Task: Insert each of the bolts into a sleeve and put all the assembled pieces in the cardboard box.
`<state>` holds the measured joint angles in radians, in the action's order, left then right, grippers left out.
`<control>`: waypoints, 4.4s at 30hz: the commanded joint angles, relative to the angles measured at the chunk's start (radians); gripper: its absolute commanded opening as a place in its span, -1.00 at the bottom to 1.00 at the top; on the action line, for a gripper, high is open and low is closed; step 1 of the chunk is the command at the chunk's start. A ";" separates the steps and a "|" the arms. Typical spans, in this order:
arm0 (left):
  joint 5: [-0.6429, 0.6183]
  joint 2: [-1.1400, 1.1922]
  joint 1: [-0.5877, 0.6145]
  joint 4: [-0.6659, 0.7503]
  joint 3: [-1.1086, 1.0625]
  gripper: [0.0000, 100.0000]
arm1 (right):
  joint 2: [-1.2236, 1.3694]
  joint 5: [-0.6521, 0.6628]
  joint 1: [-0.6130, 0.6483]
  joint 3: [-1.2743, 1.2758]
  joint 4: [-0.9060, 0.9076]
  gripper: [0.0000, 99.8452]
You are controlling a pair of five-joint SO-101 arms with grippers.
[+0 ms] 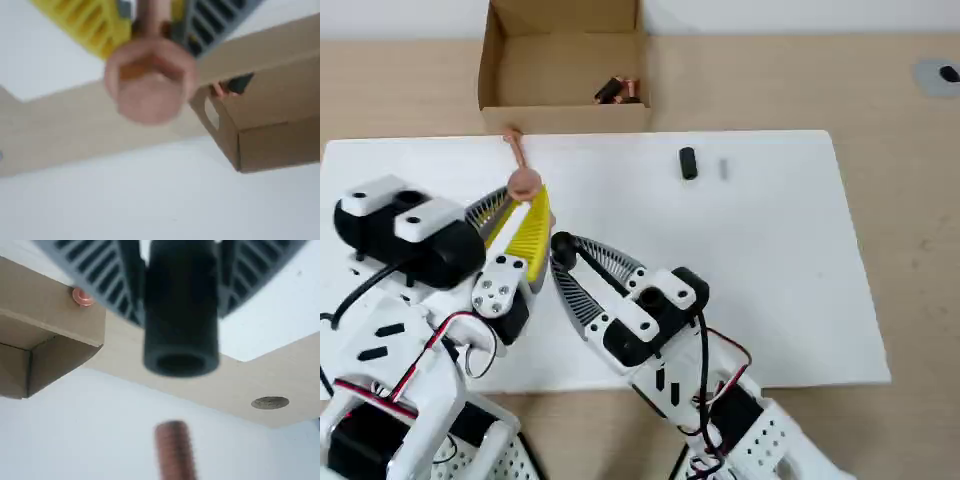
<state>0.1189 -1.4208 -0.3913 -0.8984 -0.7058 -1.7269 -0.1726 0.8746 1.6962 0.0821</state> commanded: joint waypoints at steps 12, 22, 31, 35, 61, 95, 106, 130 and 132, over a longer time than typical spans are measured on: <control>-0.014 -0.005 0.009 0.028 0.012 -0.99 | -0.015 -0.006 0.007 0.002 -0.023 -0.98; -0.014 -0.001 -0.032 -0.051 0.055 -0.99 | -0.015 -0.006 0.007 0.002 -0.023 -0.98; -0.048 -0.001 -0.032 -0.051 0.060 -0.99 | -0.015 -0.006 0.007 0.002 -0.023 -0.98; -0.046 -0.001 -0.032 -0.051 0.061 -0.99 | -0.015 -0.006 0.007 0.002 -0.009 -0.98; -0.075 0.001 -0.080 -0.121 0.074 -0.99 | -0.024 -0.006 0.007 0.002 0.015 -0.98; 0.020 0.001 -0.081 -0.095 -0.018 -0.99 | -0.024 -0.006 0.007 -0.001 0.014 -0.98; -0.018 0.001 -0.081 -0.143 -0.021 -0.99 | -0.024 -0.006 0.007 -0.001 0.014 -0.98; -0.133 -0.002 -0.068 -0.144 -0.018 -0.75 | -0.024 -0.006 0.005 -0.002 0.014 -0.98; -0.118 -0.001 -0.028 -0.144 -0.018 -0.71 | -0.024 -0.006 0.005 -0.002 0.014 -0.98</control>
<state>-0.0146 -1.4193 -0.4603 -1.0426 -0.7350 -1.7300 -0.1741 0.8730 1.6962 0.0974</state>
